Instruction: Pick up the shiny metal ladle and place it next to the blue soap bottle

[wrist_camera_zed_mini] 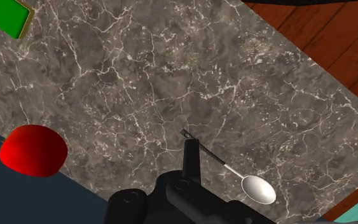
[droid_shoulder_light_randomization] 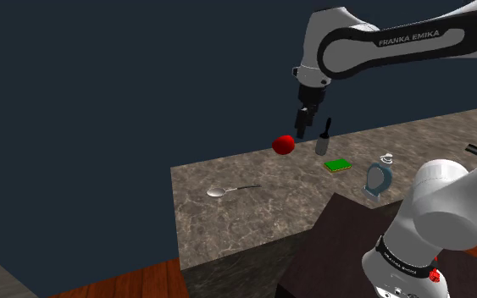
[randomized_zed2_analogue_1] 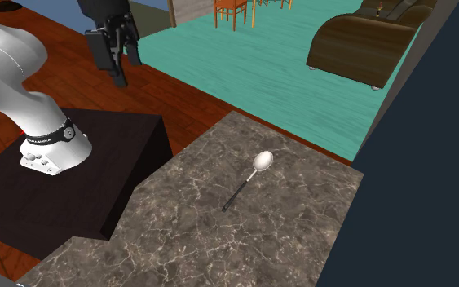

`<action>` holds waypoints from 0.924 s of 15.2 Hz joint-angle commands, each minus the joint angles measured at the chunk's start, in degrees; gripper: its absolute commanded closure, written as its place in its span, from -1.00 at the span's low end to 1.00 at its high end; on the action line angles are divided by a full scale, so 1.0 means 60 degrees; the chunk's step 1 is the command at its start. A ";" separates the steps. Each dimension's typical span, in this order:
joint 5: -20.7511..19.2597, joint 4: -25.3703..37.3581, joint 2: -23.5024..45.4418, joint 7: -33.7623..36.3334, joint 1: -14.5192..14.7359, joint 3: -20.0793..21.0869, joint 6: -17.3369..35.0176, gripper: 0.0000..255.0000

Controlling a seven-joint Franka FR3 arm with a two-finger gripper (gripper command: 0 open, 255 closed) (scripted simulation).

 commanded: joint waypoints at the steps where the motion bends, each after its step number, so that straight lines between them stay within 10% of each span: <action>1: -0.0084 -0.0186 0.0549 -0.0477 0.0117 -0.0183 0.0813 -1.00; 14: 0.0223 0.0199 0.4841 -0.3689 0.0865 -0.0993 0.5042 -1.00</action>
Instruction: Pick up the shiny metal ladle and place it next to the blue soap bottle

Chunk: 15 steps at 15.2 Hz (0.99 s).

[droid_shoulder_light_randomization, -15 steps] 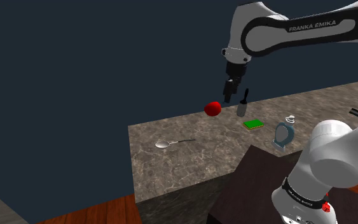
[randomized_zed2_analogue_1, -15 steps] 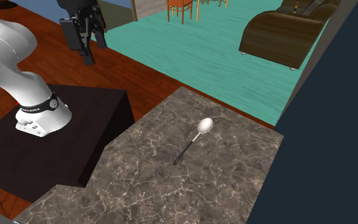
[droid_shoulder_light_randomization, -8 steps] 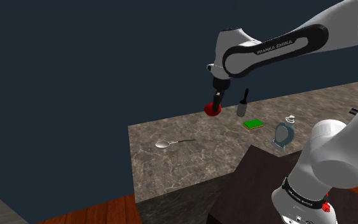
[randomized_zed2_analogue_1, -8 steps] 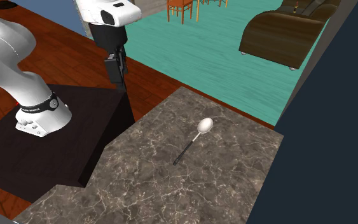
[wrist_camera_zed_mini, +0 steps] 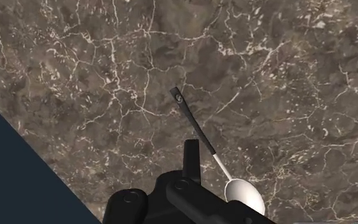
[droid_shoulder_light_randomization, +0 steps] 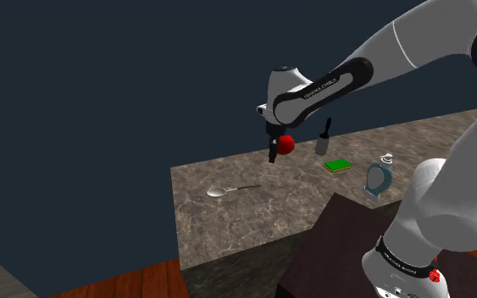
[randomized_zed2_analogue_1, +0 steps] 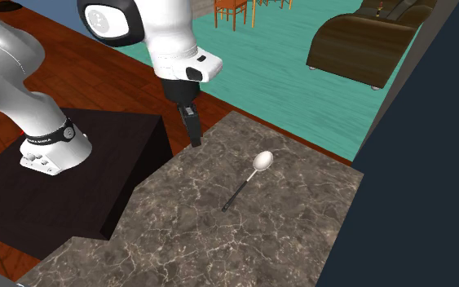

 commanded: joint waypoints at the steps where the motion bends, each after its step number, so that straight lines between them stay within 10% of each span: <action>1: 0.0177 0.0199 0.0740 -0.0568 0.0090 -0.0049 0.0599 -1.00; 15: 0.1361 0.3033 0.5876 -0.4014 -0.0185 0.0945 0.3174 -1.00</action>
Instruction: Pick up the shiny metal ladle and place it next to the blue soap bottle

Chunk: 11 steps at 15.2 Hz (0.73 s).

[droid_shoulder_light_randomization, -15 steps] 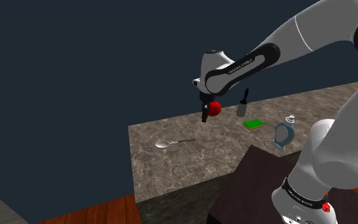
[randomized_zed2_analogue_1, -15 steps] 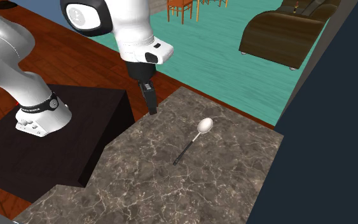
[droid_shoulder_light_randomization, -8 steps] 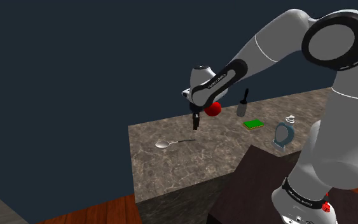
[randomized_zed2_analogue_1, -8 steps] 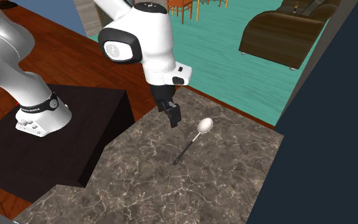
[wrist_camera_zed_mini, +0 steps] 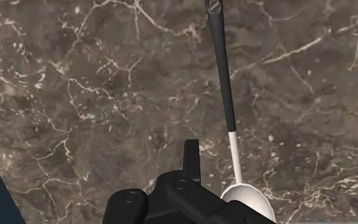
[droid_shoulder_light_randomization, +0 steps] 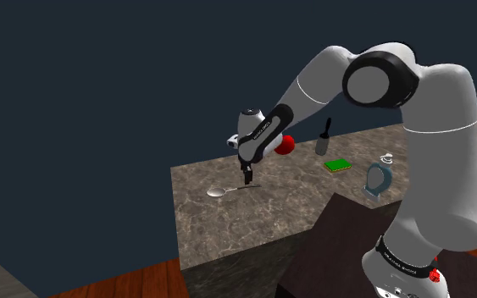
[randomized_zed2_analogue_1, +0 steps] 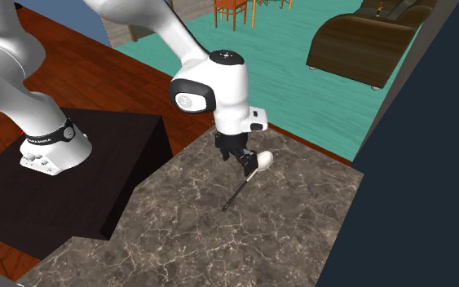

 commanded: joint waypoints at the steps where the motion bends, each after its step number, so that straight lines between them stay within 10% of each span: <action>1: 0.0008 0.0579 0.0721 -0.0340 -0.0049 0.0208 0.0195 -1.00; 11: -0.0031 0.1910 0.2628 -0.0891 -0.0217 0.0568 0.0853 -1.00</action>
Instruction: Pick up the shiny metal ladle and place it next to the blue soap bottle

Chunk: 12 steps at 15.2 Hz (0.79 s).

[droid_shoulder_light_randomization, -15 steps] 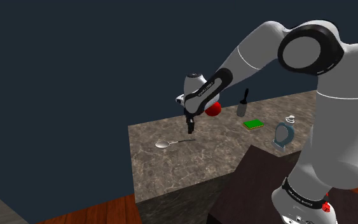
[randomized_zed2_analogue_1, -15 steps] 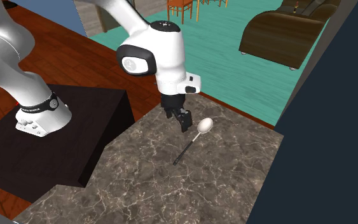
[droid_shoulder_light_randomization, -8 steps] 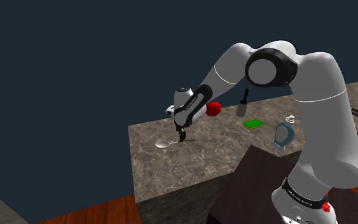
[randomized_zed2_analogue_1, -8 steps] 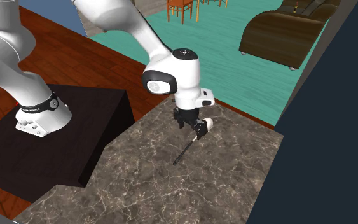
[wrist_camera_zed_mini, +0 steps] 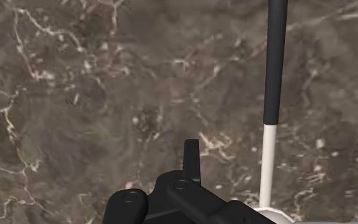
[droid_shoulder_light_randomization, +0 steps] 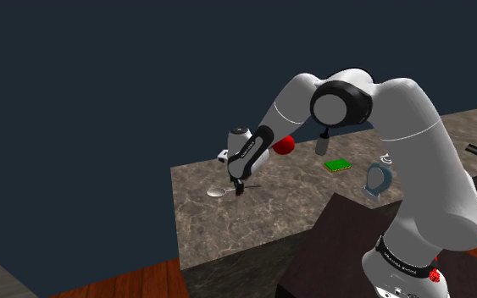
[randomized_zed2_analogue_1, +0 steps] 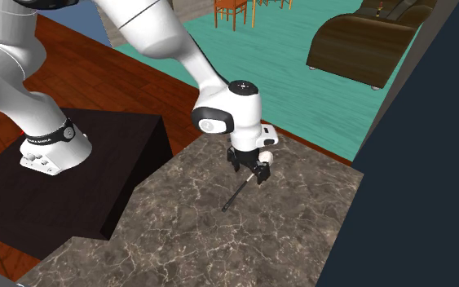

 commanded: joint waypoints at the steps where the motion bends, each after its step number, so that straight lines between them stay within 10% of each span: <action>1: 0.0021 0.0239 0.0382 -0.0030 -0.0049 0.0033 0.0148 -1.00; 9: 0.0020 0.0237 0.0380 -0.0029 -0.0049 0.0033 0.0148 -1.00; 10: 0.0020 0.0237 0.0380 -0.0029 -0.0049 0.0033 0.0148 1.00; 12: 0.0020 0.0237 0.0380 -0.0029 -0.0049 0.0033 0.0148 1.00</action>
